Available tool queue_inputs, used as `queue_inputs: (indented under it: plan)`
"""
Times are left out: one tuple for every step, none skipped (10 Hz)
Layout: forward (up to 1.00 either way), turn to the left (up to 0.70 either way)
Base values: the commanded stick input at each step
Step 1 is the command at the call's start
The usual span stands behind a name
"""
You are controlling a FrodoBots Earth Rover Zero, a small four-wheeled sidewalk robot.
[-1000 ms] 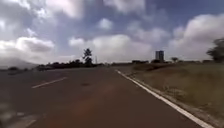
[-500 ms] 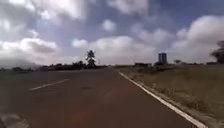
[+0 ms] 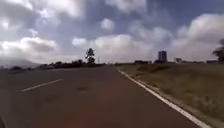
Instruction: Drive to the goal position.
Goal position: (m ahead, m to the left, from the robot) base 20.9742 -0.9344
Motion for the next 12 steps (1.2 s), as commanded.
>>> queue_inputs:
  plan:
    - [1.0, 0.0]
    - [1.0, 0.0]
    - [1.0, 0.0]
    - [1.0, 0.0]
    - [1.0, 0.0]
    - [1.0, 0.0]
    - [1.0, 0.0]
    - [1.0, 0.0]
    - [1.0, 0.0]
    - [1.0, 0.0]
    - [1.0, 0.0]
    - [1.0, 0.0]
